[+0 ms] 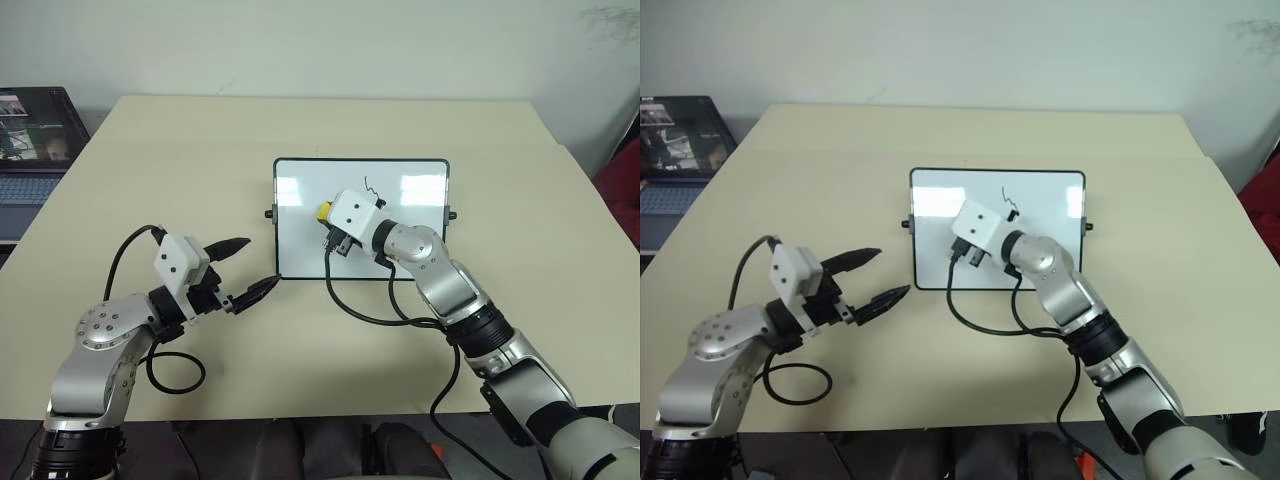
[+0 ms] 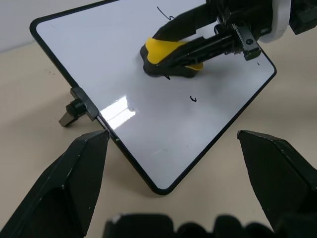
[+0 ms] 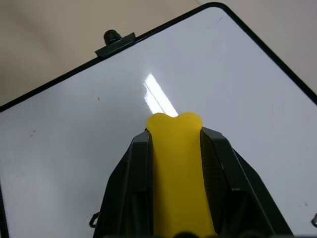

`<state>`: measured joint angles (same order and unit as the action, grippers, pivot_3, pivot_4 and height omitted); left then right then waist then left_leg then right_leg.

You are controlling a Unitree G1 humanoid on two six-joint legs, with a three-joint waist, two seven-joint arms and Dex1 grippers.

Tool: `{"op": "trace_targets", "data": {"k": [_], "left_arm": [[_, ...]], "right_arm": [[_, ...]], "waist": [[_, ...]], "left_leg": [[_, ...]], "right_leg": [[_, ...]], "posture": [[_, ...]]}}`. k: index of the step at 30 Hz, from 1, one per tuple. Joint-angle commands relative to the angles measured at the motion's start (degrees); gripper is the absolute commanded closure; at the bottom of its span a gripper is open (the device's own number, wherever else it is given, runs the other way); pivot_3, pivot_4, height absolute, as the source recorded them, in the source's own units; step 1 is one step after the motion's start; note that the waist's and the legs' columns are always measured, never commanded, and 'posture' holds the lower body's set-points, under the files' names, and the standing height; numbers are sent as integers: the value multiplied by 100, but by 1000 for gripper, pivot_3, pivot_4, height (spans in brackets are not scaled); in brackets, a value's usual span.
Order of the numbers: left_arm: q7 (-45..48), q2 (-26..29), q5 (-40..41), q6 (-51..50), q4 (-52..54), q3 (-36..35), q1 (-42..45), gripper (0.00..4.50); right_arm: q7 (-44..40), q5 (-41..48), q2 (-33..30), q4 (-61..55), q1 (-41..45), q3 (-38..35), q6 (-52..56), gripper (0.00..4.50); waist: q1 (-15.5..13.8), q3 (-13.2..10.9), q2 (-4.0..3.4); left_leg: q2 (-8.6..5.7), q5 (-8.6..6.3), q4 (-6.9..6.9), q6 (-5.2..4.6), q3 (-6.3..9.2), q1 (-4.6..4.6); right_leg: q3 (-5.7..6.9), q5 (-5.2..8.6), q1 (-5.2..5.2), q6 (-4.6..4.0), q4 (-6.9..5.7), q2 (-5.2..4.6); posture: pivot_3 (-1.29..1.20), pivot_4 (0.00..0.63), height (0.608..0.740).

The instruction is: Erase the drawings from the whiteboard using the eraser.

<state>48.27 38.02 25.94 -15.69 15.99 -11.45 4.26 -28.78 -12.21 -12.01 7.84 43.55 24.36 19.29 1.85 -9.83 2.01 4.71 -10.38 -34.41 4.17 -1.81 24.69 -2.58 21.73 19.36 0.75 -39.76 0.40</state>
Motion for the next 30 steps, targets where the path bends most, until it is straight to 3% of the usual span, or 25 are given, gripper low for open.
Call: {"op": "trace_targets", "data": {"k": [1, 8, 12, 16, 19, 22, 24, 30], "left_arm": [[25, 48, -2, 43, 102, 3, 80, 0], [42, 51, 13, 22, 121, -10, 50, 0], [28, 24, -3, 34, 72, -2, 30, 0], [-13, 22, -54, 82, -71, -56, 43, 0], [-134, 1, -137, 169, -279, -175, 40, 0], [-254, -8, -274, 303, -524, -239, -1, 0], [-245, -3, -335, 393, -632, -222, -63, 0], [-237, -22, -389, 490, -725, -130, -76, 0]], "right_arm": [[-89, -33, 5, 341, -263, 65, -37, 3513], [-134, -227, -217, 632, -969, 232, -488, 3513], [-56, -288, -139, 777, -1059, 284, -614, 3514], [-73, -167, -11, 209, -870, 81, -454, 3514], [-329, 254, 184, -967, -558, -254, 202, 3514], [-421, 509, 378, -1721, -108, -489, 759, 3514], [-295, 381, 430, -1573, 231, -472, 787, 3514], [63, 134, 652, 144, 942, -290, 268, 3514]], "waist": [[3, 0, 1], [-1, 9, 12], [7, 8, 11], [7, 8, 12], [5, -3, 11], [3, -5, 9], [10, -5, 9], [-7, 0, 18]], "left_leg": [[0, 0, -4, 0, 0, -2], [-2, -1, -27, -2, 1, -67], [0, 0, -26, -5, 2, -134], [2, 1, -19, -6, 9, -179], [3, 1, -14, -6, 7, -165], [7, 2, -16, -5, 11, -74], [9, 3, -21, -3, 7, -12], [8, -1, 7, 0, 0, 1]], "right_leg": [[-1, 0, 0, 0, -5, 0], [6, 1, -36, 1, -22, -4], [1, 3, -98, 5, -20, -5], [-11, 9, -130, 13, -19, -8], [-16, 4, -114, 4, -20, -8], [-10, -1, -58, 0, -29, -5], [-10, -2, 5, 0, -35, 2], [-7, -1, 17, -1, 5, -4]], "posture": [[0, 150, 740], [0, 150, 740], [0, 150, 740], [0, 150, 740], [0, 150, 740], [0, 150, 740], [0, 150, 740], [0, 150, 740]]}}
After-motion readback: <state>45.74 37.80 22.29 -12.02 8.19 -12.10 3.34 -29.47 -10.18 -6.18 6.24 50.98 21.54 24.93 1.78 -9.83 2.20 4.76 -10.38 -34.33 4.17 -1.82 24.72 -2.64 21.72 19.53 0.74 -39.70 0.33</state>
